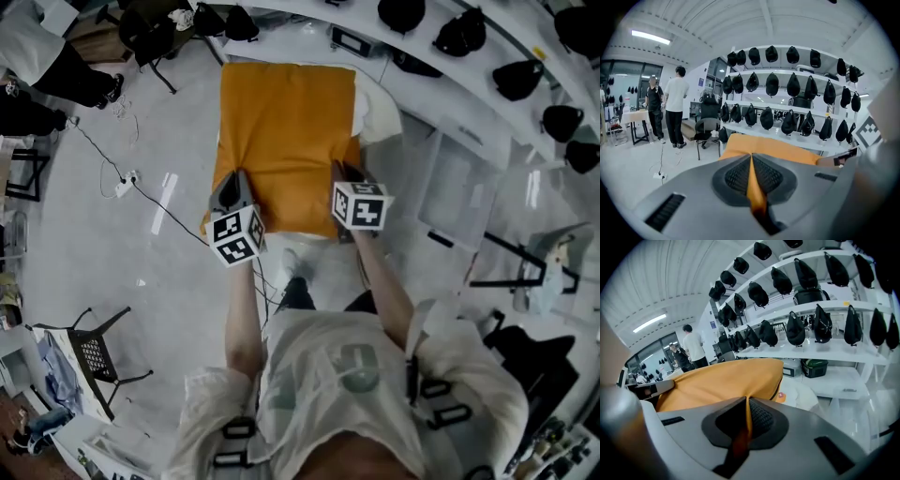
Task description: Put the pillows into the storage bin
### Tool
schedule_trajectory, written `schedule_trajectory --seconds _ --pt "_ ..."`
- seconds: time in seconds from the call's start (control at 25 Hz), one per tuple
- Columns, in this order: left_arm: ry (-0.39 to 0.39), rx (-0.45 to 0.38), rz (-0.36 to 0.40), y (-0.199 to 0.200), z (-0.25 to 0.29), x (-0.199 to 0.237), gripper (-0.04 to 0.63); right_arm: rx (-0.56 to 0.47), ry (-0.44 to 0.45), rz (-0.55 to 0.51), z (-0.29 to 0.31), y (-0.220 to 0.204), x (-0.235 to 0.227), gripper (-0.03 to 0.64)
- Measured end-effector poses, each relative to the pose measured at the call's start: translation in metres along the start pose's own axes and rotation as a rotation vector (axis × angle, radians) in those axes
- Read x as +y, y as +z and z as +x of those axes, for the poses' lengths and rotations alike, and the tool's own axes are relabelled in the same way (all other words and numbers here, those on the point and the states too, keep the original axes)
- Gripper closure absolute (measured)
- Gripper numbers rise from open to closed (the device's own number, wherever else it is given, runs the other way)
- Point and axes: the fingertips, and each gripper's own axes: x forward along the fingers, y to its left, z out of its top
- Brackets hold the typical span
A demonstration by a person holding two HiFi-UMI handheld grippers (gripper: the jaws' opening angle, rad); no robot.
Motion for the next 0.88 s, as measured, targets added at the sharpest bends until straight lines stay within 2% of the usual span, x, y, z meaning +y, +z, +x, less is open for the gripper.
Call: schedule_trajectory --seconds 0.16,0.36,0.56,0.88 --pt "0.007 -0.039 -0.013 0.019 -0.002 -0.051 0.584 -0.041 0.013 -0.035 -0.023 0.028 -0.040 0.602" --pt "-0.044 -0.048 -0.050 0.016 0.004 -0.133 0.584 -0.063 -0.046 -0.075 -0.059 0.037 -0.117 0.602" --pt "-0.153 -0.044 -0.058 0.006 0.030 -0.245 0.584 -0.114 -0.128 -0.081 -0.099 0.042 -0.226 0.602" --pt "-0.326 -0.025 -0.035 -0.023 0.061 -0.451 0.584 -0.146 -0.284 -0.059 -0.181 0.022 -0.422 0.601"
